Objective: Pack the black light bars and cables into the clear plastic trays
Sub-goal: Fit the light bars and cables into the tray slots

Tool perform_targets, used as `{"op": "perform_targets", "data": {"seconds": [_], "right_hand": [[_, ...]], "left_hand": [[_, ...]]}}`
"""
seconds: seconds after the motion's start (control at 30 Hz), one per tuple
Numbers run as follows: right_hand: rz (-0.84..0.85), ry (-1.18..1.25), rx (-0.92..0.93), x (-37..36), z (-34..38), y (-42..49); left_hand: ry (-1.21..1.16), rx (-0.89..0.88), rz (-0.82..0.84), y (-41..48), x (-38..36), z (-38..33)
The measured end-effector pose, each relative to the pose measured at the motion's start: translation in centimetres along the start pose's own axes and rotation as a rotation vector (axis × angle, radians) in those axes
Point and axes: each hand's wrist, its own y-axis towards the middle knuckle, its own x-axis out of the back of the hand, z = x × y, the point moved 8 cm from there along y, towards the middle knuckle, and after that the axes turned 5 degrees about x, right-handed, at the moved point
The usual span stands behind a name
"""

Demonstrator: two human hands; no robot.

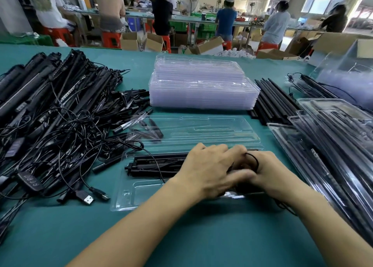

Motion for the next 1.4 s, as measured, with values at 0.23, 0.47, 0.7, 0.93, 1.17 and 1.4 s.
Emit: {"op": "perform_targets", "data": {"seconds": [0.23, 0.47, 0.7, 0.93, 1.17, 1.4], "right_hand": [[-0.039, -0.267, -0.150, 3.2, -2.6, -4.8], [0.028, -0.290, -0.168, 3.8, -2.1, -7.4], [0.088, -0.471, -0.125, 2.6, 0.3, -8.4], [-0.057, -0.468, -0.094, 1.7, 1.0, -8.9], [-0.294, -0.382, 0.047, 5.0, 1.2, -7.0], [0.017, -0.195, 0.023, 0.6, -2.0, -4.0]], "left_hand": [[-0.079, 0.168, -0.125, 0.0, -1.0, 2.8], [-0.255, 0.302, -0.253, -0.5, 0.1, 4.5], [-0.288, 0.349, -0.361, -1.0, 1.0, 5.1], [-0.321, 0.365, -0.326, -1.2, 0.2, 5.3], [-0.257, 0.354, -0.311, -1.3, 0.3, 5.2], [-0.187, 0.341, -0.228, -1.1, 0.7, 4.6]]}}
